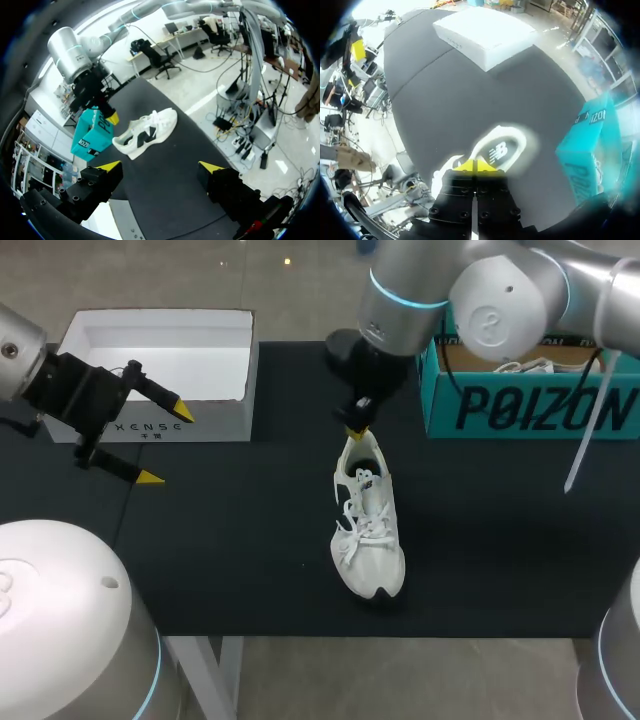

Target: Take the shoe out of the shoebox, open the shoe tongue, remove and reinsert the insole, then place the shoe into the shoebox

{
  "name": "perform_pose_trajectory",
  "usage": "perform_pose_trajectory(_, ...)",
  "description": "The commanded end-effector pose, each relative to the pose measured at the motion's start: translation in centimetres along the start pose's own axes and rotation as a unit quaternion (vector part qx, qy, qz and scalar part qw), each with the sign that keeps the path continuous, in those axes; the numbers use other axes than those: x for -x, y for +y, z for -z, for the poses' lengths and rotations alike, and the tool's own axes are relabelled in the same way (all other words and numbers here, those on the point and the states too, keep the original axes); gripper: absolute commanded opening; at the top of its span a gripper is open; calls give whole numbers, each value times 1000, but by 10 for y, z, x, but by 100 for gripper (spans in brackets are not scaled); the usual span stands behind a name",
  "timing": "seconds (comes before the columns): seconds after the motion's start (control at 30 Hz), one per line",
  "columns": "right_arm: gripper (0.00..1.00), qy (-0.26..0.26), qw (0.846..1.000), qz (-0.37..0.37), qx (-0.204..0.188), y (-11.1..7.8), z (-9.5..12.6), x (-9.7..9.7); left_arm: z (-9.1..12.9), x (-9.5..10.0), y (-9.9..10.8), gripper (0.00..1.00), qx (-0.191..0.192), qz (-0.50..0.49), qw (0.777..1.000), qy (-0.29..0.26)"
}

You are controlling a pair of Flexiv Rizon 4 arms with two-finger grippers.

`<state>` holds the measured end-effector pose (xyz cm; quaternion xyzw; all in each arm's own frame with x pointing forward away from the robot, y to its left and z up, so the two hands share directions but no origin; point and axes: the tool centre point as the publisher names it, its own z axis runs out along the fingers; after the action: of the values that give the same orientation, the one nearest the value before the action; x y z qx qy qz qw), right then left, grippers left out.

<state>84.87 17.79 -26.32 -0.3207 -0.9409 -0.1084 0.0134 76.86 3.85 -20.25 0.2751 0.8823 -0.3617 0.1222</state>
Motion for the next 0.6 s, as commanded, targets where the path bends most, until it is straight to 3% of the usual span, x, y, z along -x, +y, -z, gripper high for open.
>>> perform_pose_trajectory(0.03,0,6,984,175,-30,-1,-4,1,0,0,-1,100,2,0,1000,1)
perform_pose_trajectory(0.1,0,-1,984,176,-35,-1,-4,1,0,0,-1,100,2,0,1000,1)
perform_pose_trajectory(0.13,100,-23,985,166,-35,-1,-5,1,0,0,-1,100,2,0,1000,1)
perform_pose_trajectory(0.6,100,-23,985,166,-35,-1,-5,1,0,0,-1,100,2,0,1000,1)
